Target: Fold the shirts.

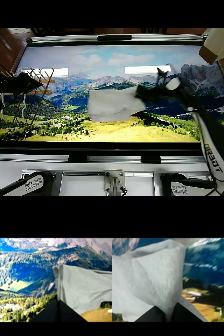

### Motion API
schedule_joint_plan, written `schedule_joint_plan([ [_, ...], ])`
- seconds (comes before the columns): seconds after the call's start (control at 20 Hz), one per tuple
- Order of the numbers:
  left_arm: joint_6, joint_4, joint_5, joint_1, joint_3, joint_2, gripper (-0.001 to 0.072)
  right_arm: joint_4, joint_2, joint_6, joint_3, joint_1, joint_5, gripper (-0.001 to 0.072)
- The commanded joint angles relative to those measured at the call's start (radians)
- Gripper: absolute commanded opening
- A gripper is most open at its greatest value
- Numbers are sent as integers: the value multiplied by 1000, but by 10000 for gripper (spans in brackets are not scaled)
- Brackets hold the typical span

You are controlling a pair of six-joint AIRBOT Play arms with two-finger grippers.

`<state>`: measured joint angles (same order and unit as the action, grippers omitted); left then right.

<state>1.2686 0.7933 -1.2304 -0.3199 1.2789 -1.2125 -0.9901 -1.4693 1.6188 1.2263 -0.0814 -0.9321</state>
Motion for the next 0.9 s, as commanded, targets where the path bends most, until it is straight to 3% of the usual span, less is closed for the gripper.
schedule_joint_plan([
  [0.0, 0, 0, -22, 2, 0, 0, 33, -285, 113, 112, 63, 254, -148, 73],
  [0.2, 0, 0, -43, 10, 0, 0, 33, -590, 207, 192, 52, 546, -437, 73],
  [0.35, 0, 0, -43, 26, 0, 0, 32, -670, 270, 192, -61, 703, -546, 73],
  [0.65, 0, 0, -43, 77, 0, 0, 33, -676, 402, 235, -447, 834, -497, 73],
  [0.85, 0, 0, -47, 87, 0, 0, 33, -828, 439, 225, -491, 834, -512, 73],
])
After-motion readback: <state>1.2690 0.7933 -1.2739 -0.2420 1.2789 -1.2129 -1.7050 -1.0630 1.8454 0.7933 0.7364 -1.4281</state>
